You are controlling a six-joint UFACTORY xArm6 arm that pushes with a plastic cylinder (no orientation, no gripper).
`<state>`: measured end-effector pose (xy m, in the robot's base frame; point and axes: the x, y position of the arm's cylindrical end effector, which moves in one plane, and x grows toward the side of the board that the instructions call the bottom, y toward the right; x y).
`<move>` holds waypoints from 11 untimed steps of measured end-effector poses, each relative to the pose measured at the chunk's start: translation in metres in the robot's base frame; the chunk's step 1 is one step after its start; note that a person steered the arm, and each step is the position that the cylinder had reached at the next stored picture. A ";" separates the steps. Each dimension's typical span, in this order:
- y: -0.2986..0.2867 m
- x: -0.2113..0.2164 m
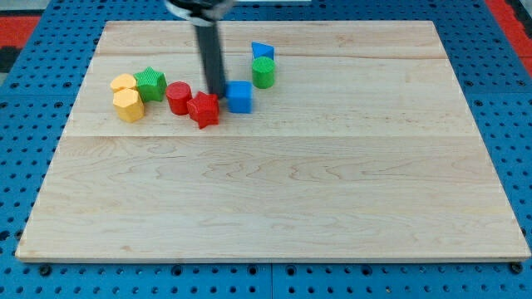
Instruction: Separate the blue triangle from the green circle
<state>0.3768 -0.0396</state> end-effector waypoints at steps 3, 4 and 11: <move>0.105 0.103; 0.045 0.129; 0.115 -0.075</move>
